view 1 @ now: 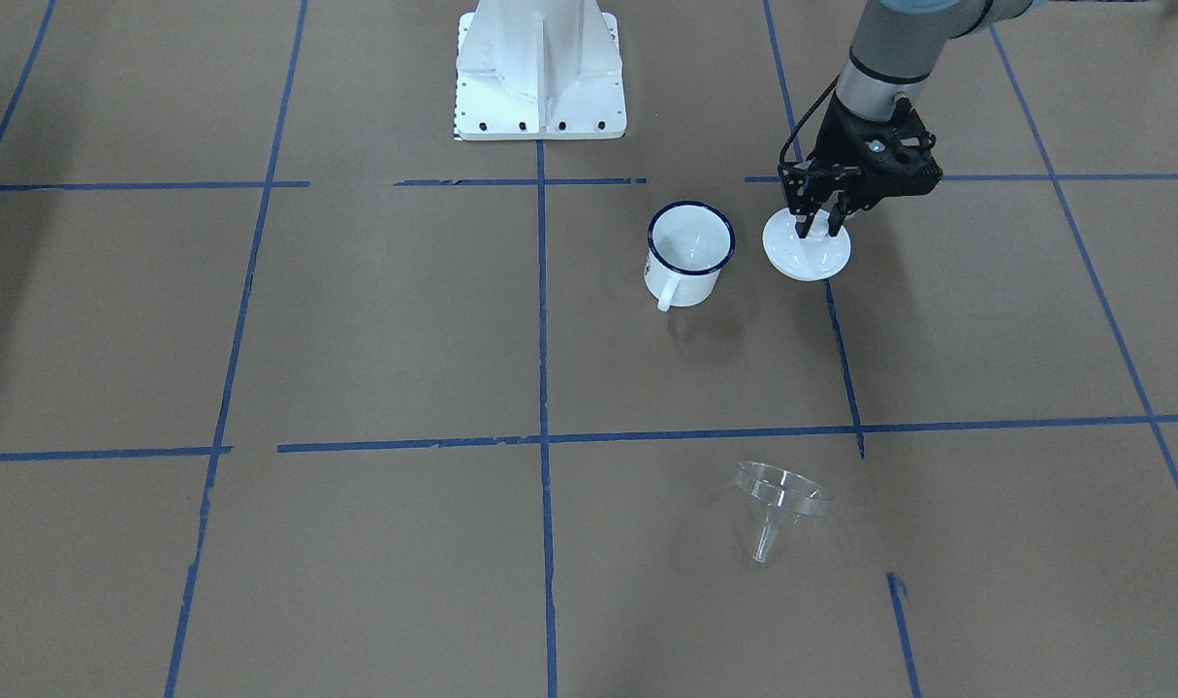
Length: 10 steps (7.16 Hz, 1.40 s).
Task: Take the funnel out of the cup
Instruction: 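Lift the white lid with the left gripper and carry it over the mug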
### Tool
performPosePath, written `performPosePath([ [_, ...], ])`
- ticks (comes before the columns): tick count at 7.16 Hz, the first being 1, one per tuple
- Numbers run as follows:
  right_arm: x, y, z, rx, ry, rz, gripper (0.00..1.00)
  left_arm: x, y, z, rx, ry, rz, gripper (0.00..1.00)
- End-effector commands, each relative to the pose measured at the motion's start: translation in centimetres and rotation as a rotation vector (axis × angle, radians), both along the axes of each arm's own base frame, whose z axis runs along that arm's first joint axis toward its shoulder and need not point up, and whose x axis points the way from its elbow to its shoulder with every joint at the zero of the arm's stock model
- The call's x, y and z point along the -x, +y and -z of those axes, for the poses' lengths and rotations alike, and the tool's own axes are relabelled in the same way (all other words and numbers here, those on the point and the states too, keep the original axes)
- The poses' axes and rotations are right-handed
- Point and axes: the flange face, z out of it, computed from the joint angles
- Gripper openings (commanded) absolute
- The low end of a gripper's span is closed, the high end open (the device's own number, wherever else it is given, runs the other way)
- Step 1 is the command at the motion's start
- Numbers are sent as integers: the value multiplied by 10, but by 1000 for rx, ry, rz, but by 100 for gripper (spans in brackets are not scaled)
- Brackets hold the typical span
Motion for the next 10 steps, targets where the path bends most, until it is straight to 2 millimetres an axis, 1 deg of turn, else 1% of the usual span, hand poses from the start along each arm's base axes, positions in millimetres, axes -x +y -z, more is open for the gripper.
performPosePath([
  [1, 0, 0, 0, 0, 0, 0, 100, 4, -7, 66, 78, 11, 39, 0],
  [2, 0, 0, 0, 0, 0, 0, 100, -9, -2, 75, 154, 37, 95, 0],
  [3, 0, 0, 0, 0, 0, 0, 100, -29, 9, 86, 182, 57, 93, 0],
  [4, 0, 0, 0, 0, 0, 0, 100, -44, 8, 96, 207, 68, 106, 0],
  [6, 0, 0, 0, 0, 0, 0, 100, -53, 14, 101, 212, 73, 97, 0],
  [7, 0, 0, 0, 0, 0, 0, 100, -66, 19, 99, 228, 66, 91, 0],
  [8, 0, 0, 0, 0, 0, 0, 100, -73, 25, 99, 243, 66, 88, 0],
  [9, 0, 0, 0, 0, 0, 0, 100, -74, 27, 102, 242, 70, 86, 0],
  [10, 0, 0, 0, 0, 0, 0, 100, -79, 29, 100, 242, 62, 81, 0],
])
